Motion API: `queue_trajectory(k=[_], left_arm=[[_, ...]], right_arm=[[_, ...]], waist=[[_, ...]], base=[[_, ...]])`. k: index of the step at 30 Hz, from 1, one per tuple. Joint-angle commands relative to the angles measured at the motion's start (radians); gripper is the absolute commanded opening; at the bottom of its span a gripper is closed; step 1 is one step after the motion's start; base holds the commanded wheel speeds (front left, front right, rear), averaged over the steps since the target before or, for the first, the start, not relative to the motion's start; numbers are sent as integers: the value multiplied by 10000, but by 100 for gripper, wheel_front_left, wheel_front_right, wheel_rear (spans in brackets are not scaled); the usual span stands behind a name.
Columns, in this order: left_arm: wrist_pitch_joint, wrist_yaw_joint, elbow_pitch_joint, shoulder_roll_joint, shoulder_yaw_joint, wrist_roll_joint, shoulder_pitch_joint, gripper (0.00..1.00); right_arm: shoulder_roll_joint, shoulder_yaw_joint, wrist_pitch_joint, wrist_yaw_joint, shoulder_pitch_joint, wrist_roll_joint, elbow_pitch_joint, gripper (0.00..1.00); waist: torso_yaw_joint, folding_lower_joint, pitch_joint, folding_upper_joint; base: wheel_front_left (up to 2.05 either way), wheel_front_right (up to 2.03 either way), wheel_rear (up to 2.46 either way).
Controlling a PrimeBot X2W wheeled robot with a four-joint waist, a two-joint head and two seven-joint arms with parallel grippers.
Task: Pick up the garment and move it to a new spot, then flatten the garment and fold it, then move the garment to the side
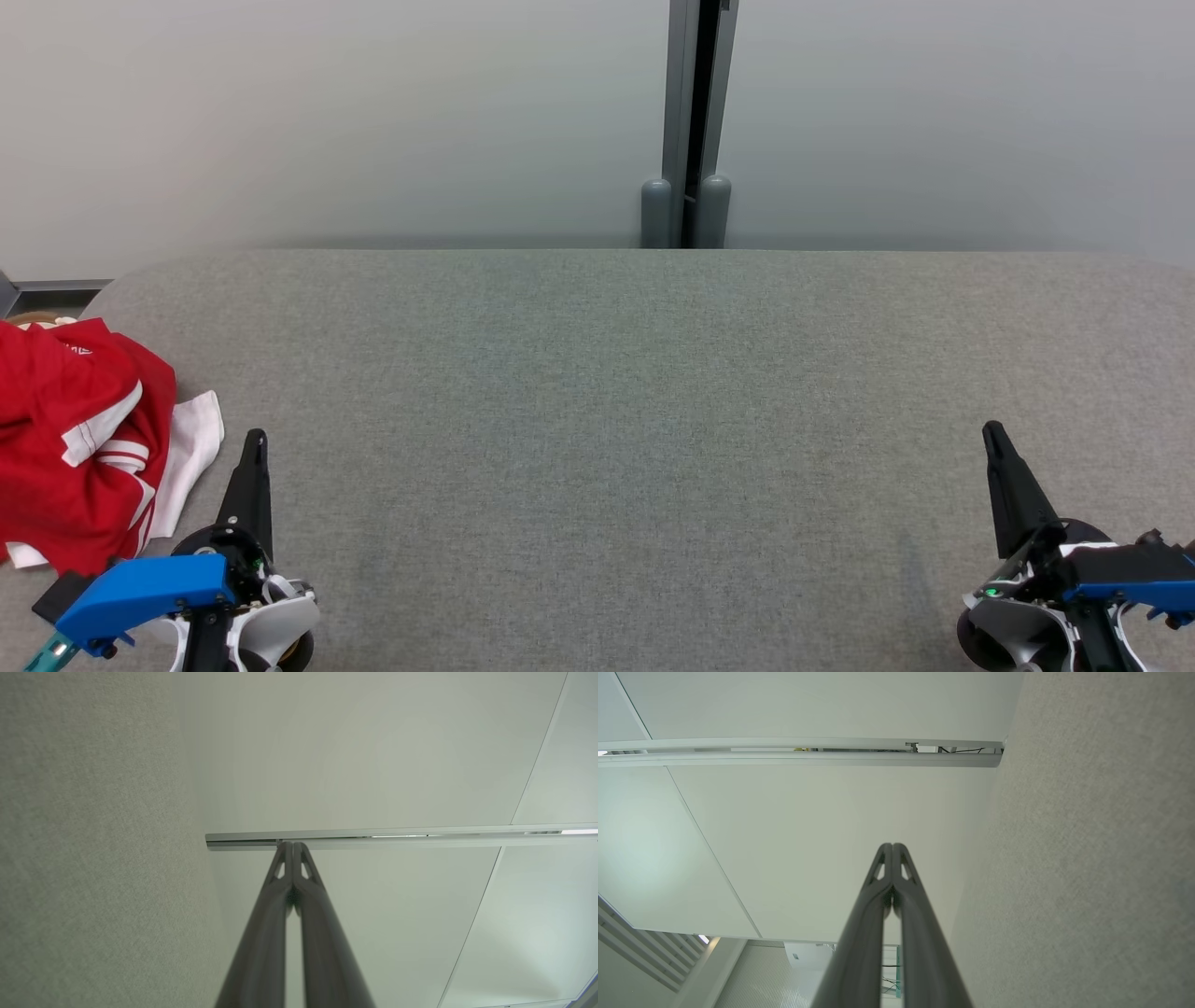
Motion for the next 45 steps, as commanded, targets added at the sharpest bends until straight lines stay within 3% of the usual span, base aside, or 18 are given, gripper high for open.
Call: queue_trajectory(k=[1,28,29,38,45], left_arm=[[20,-42,-48,-18,3,-15,28,0],[20,-42,-49,-18,2,-13,28,0],[1,0,0,0,0,1,0,100],[-248,4,365,-22,-85,178,140,100],[-599,2,406,53,-173,1089,24,100]], right_arm=[[-62,-11,26,5,125,20,-32,0],[-62,-11,26,5,125,20,-32,0],[-1,0,-1,0,0,-1,-1,100],[-2,123,-189,-5,35,-167,214,100],[-294,498,-597,-4,-76,-920,226,100]], waist=[[0,0,0,-1],[0,0,0,-1],[0,0,0,-1],[-7,0,11,-1],[-28,0,35,-1]], base=[[0,0,0],[0,0,0],[0,0,0],[0,0,0],[0,0,0]])
